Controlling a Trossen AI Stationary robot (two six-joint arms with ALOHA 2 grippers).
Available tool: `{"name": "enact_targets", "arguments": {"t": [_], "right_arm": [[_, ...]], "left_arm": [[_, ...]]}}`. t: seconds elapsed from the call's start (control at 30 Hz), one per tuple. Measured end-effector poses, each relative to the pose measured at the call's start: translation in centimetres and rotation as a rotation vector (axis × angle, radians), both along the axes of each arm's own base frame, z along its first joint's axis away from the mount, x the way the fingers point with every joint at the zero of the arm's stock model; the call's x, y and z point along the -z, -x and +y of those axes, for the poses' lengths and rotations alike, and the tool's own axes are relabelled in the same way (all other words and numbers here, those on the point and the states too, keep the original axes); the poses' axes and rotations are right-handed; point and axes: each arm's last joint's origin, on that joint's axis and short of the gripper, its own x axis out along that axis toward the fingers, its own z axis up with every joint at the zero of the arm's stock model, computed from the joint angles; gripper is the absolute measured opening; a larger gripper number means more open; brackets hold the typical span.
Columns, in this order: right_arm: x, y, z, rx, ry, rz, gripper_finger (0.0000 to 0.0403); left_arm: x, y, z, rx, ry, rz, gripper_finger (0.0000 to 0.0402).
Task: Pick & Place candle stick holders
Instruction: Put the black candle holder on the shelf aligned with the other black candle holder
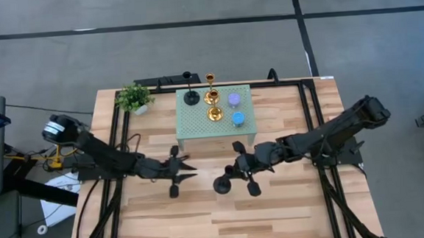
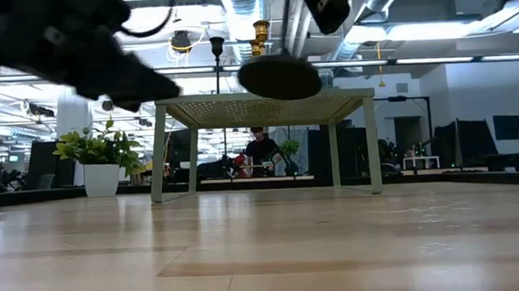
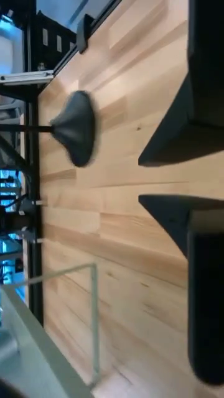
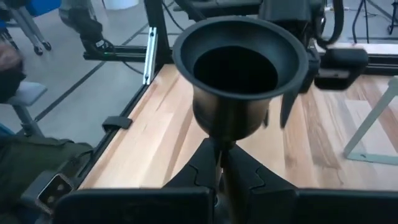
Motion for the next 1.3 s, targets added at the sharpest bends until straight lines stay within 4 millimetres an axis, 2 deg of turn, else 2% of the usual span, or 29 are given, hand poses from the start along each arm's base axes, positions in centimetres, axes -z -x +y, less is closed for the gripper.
{"name": "enact_targets", "arguments": {"t": [0.27,0.47,0.6,0.67,0.97,1.3], "right_arm": [[1.0,-0.8,-0.4,-0.007,-0.007,0.016,0.0],[1.8,-1.4,-0.6,0.0,0.01,0.02,0.0],[2.2,-2.1,-0.8,0.009,0.02,0.039,0.0],[2.1,-3.0,-0.5,0.004,0.032,0.014,0.0],[1.3,-5.7,0.2,-0.023,0.116,-0.004,0.0],[0.4,-5.5,0.0,0.006,0.16,-0.002,0.0]], "left_arm": [[-1.6,-3.9,-0.6,0.045,-0.002,-0.025,0.0168],[-2.2,-5.1,-1.1,0.087,0.018,-0.059,0.0195],[-3.2,-5.4,-1.4,0.128,0.056,-0.107,0.0197],[-3.4,-5.5,-1.4,0.127,0.076,-0.113,0.0194],[-3.0,-5.8,-1.3,0.116,0.12,-0.093,0.0168],[-2.9,-5.8,-1.3,0.116,0.12,-0.09,0.0144]]}}
